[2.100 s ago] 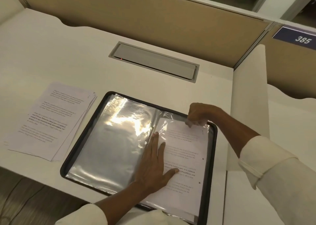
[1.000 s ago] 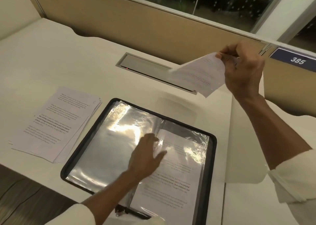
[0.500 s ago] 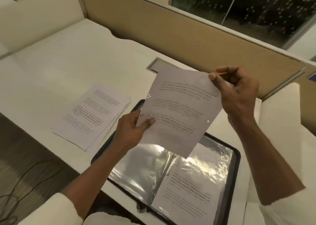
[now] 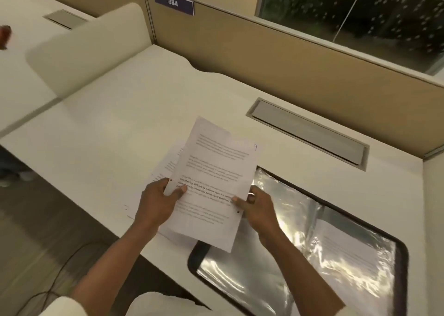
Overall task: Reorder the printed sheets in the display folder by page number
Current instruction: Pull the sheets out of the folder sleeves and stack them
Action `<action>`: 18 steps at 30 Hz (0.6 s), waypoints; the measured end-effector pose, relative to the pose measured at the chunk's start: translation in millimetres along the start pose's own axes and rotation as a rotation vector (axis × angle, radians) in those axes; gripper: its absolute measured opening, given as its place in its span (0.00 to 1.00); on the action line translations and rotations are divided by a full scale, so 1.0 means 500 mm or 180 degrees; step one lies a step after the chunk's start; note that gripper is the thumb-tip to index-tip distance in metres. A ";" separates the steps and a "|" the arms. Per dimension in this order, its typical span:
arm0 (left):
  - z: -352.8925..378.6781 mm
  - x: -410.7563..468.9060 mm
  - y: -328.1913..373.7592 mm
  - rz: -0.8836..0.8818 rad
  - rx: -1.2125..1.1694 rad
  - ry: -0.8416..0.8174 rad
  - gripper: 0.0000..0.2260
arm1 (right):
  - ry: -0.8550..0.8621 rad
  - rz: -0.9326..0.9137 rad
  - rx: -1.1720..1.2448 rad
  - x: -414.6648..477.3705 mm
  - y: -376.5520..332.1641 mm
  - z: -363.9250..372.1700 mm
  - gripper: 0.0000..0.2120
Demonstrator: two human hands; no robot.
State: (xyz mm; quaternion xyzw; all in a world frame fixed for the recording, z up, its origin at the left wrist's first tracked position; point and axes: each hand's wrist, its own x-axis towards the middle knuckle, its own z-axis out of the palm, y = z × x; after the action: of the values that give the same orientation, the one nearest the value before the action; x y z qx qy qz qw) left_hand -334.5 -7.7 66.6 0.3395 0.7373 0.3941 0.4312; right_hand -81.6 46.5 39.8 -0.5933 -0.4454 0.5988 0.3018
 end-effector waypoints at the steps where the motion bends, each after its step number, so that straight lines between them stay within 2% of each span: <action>1: -0.019 0.024 -0.008 0.0014 0.0159 0.0047 0.08 | 0.0022 -0.0017 -0.0139 0.009 0.008 0.030 0.13; 10: -0.096 0.191 -0.086 0.0209 0.1497 0.0155 0.10 | 0.0434 0.0429 -0.0716 0.057 0.054 0.200 0.14; 15: -0.094 0.220 -0.106 0.0157 0.2460 0.0145 0.11 | 0.0620 0.0425 -0.0891 0.068 0.070 0.236 0.27; 18: -0.083 0.216 -0.110 0.0214 0.3064 0.0241 0.17 | 0.0666 0.0256 -0.1297 0.059 0.078 0.241 0.36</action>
State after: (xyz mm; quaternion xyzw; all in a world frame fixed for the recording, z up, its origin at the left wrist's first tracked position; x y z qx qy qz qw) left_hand -423.7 45.7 -8.0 0.5094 0.8397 0.0340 0.1850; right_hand -196.4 35.4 -20.3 -0.7181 -0.4994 0.4432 0.1962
